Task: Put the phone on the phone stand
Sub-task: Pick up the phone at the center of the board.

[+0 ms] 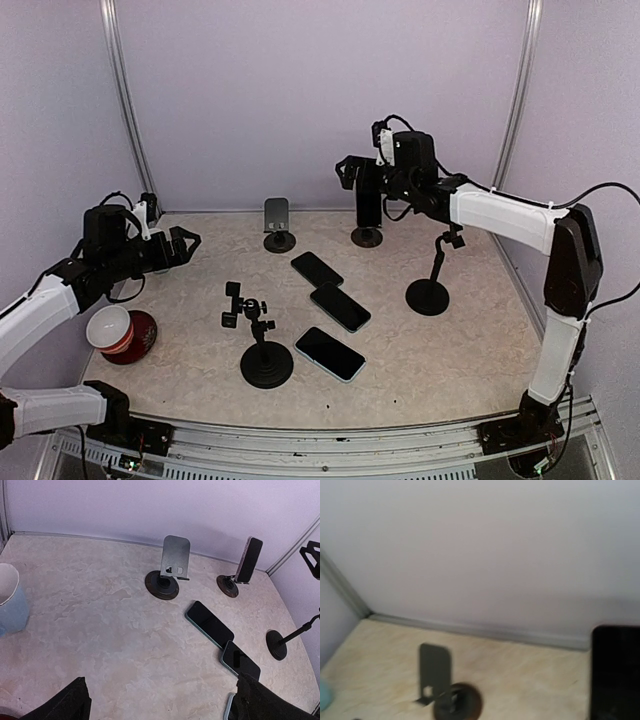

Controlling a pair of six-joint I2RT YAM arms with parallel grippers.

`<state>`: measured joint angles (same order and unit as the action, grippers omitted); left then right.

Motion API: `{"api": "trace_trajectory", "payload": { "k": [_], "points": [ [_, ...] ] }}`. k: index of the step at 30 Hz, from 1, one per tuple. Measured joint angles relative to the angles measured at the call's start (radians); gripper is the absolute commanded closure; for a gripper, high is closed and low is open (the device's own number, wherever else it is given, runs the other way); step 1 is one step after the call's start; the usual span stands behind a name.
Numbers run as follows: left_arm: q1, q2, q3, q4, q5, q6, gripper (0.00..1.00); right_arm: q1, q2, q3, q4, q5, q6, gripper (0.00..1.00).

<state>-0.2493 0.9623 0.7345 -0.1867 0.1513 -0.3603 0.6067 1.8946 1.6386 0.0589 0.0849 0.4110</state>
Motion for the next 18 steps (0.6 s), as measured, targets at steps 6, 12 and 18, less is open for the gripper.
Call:
{"api": "trace_trajectory", "payload": {
  "k": [6, 12, 18],
  "points": [
    [0.000, 0.008, -0.016, 0.019, -0.100, 0.011, 0.01, -0.003, -0.037, -0.011, -0.035, -0.102, 0.078, 0.00],
    [0.000, 0.005, -0.075, 0.048, -0.190, 0.021, 0.01, -0.027, -0.036, -0.010, -0.032, -0.302, 0.164, 0.00],
    [0.000, 0.006, -0.085, 0.101, -0.226, 0.028, 0.01, -0.040, -0.017, 0.027, -0.023, -0.426, 0.231, 0.00]
  ]
}}
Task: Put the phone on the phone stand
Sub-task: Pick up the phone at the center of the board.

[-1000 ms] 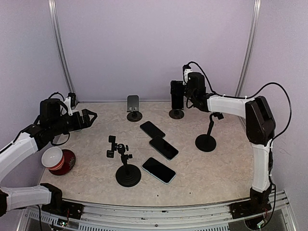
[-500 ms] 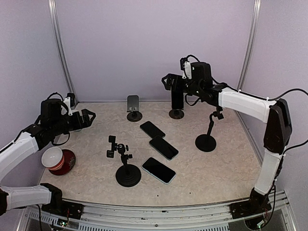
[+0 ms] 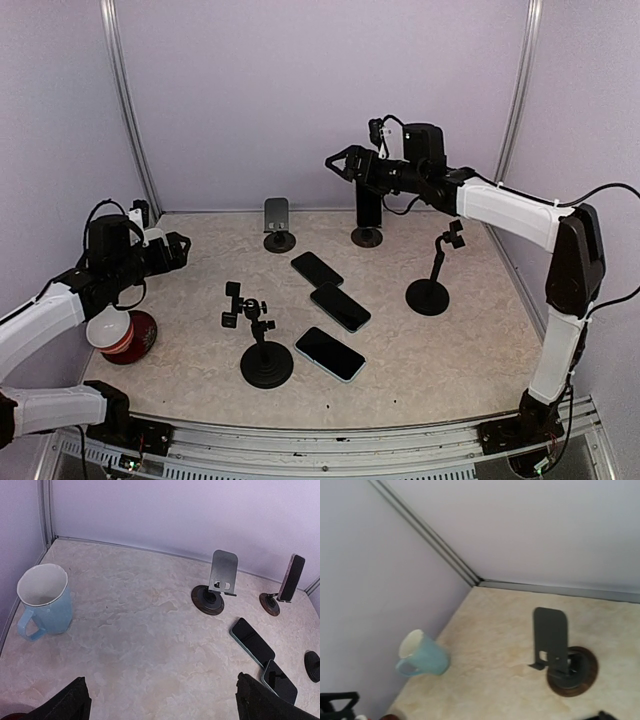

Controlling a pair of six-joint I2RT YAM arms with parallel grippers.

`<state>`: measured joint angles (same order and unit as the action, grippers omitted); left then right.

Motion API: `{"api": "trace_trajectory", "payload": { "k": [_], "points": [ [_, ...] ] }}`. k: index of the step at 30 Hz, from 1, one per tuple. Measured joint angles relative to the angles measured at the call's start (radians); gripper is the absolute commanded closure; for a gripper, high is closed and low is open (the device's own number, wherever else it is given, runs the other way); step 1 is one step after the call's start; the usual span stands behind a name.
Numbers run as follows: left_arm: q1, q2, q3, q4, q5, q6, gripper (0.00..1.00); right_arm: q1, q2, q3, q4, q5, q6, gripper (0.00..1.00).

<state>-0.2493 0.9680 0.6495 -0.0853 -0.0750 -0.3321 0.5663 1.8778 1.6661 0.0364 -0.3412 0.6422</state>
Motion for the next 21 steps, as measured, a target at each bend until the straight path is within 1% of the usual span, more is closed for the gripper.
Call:
{"api": "trace_trajectory", "payload": {
  "k": [7, 11, 13, 21],
  "points": [
    [0.000, 0.009, -0.006, 0.027, -0.016, 0.009, 0.01, -0.009, 0.009, 0.034, 0.030, -0.037, 0.050, 0.00],
    [-0.009, 0.013, -0.007, 0.027, -0.030, 0.021, 0.01, -0.013, 0.071, 0.129, 0.034, -0.051, 0.089, 0.00],
    [-0.015, 0.013, -0.008, 0.027, -0.039, 0.026, 0.01, -0.013, 0.090, 0.149, 0.043, -0.056, 0.110, 0.00],
    [-0.027, 0.013, -0.008, 0.034, -0.054, 0.037, 0.01, -0.013, 0.132, 0.161, 0.085, -0.075, 0.171, 0.00]
  ]
}}
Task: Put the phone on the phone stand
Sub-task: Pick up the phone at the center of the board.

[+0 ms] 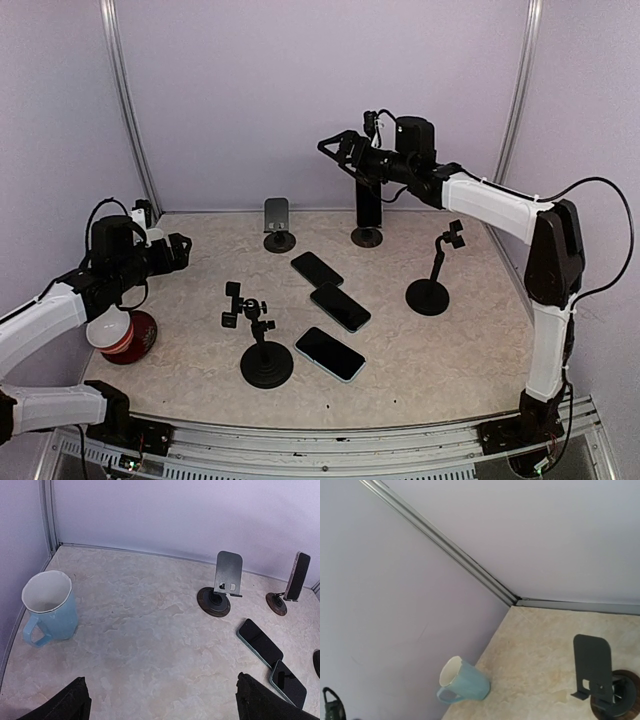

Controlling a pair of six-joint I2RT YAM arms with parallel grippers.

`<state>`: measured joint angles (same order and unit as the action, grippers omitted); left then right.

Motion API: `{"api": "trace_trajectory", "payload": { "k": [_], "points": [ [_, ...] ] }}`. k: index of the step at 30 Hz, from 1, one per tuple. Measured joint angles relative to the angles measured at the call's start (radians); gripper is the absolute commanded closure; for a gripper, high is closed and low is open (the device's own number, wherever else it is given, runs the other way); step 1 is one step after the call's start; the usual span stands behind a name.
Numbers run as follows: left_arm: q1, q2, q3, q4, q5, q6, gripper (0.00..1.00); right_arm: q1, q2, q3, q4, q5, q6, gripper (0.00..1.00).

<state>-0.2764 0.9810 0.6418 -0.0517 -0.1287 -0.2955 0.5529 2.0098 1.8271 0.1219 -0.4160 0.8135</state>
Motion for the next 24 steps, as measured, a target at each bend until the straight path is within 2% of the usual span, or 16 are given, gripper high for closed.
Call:
{"api": "trace_trajectory", "payload": {
  "k": [5, 15, 24],
  "points": [
    [-0.001, 0.000, 0.000, 0.000, -0.008, 0.008, 0.01, -0.003, 0.007, 0.004, 0.020, 0.001, 0.003, 0.00],
    [0.001, 0.001, 0.000, 0.008, -0.007, 0.009, 0.01, -0.010, -0.005, -0.091, 0.139, -0.013, 0.018, 0.00],
    [0.008, 0.000, -0.002, 0.016, -0.008, 0.008, 0.01, -0.035, 0.046, 0.023, 0.111, -0.061, 0.064, 0.00]
  ]
}}
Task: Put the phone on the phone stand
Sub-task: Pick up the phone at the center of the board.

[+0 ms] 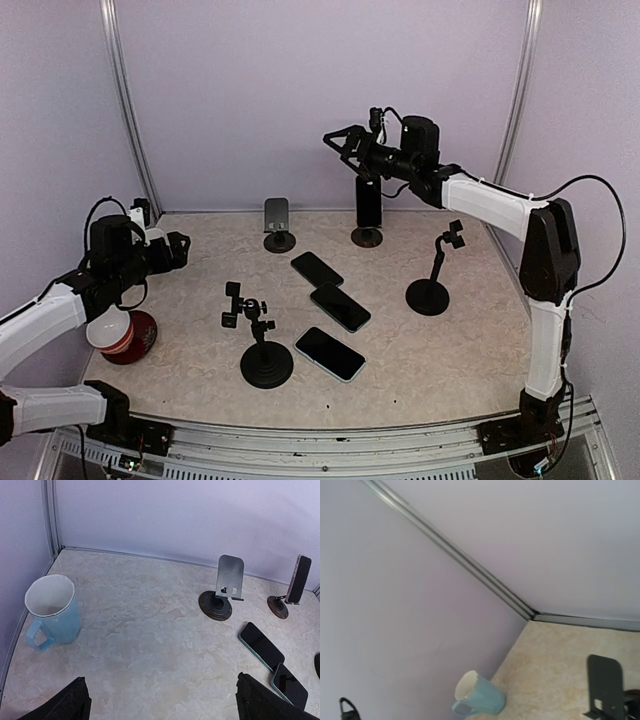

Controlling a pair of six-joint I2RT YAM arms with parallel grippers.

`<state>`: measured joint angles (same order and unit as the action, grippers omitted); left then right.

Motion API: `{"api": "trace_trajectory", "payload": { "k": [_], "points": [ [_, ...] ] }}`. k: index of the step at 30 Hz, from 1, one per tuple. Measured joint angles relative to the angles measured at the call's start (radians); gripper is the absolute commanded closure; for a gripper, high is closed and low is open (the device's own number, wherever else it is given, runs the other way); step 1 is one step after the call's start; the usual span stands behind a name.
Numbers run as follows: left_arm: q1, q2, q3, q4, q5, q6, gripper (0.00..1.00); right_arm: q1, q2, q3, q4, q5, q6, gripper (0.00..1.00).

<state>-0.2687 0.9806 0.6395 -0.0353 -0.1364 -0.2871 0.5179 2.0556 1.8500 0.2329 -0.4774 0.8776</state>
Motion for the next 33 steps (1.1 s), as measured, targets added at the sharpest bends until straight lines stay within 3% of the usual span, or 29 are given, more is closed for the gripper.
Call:
{"api": "trace_trajectory", "payload": {
  "k": [19, 33],
  "points": [
    [-0.012, -0.018, 0.083, -0.117, 0.010, -0.032, 0.01, -0.023, 0.021, -0.079, -0.129, 0.081, -0.214, 0.00],
    [-0.434, 0.094, 0.336, -0.377, -0.243, -0.241, 0.01, -0.024, 0.051, -0.069, -0.251, 0.187, -0.463, 0.00]
  ]
}}
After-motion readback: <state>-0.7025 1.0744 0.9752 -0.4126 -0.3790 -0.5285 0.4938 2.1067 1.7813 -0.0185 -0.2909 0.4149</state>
